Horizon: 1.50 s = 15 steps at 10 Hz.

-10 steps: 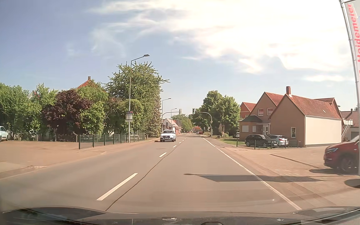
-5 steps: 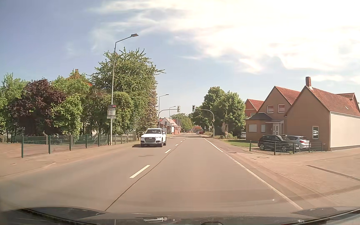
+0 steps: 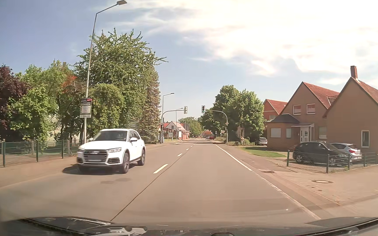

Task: Follow the waypoints while adhering to traffic rules and regulations

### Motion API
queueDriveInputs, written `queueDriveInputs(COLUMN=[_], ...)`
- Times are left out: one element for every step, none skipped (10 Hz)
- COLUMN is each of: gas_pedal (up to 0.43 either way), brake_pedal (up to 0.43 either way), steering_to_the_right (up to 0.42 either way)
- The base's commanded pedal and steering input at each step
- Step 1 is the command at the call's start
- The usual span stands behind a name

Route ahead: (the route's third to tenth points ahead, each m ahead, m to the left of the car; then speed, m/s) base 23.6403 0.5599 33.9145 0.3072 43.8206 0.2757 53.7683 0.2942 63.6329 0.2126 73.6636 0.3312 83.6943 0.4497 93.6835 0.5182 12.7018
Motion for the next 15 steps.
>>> queueDriveInputs(gas_pedal=[0.020,0.020,0.020,0.020,0.020,0.020,0.020,0.020,0.020,0.020,0.020,0.020,0.020,0.020,0.020], brake_pedal=[0.000,0.000,0.000,0.000,0.000,0.000,0.000,0.000,0.000,0.000,0.000,0.000,0.000,0.000,0.000], steering_to_the_right=[0.000,0.000,0.000,0.000,0.000,0.000,0.000,0.000,0.000,0.000,0.000,0.001,0.001,0.001,0.002])
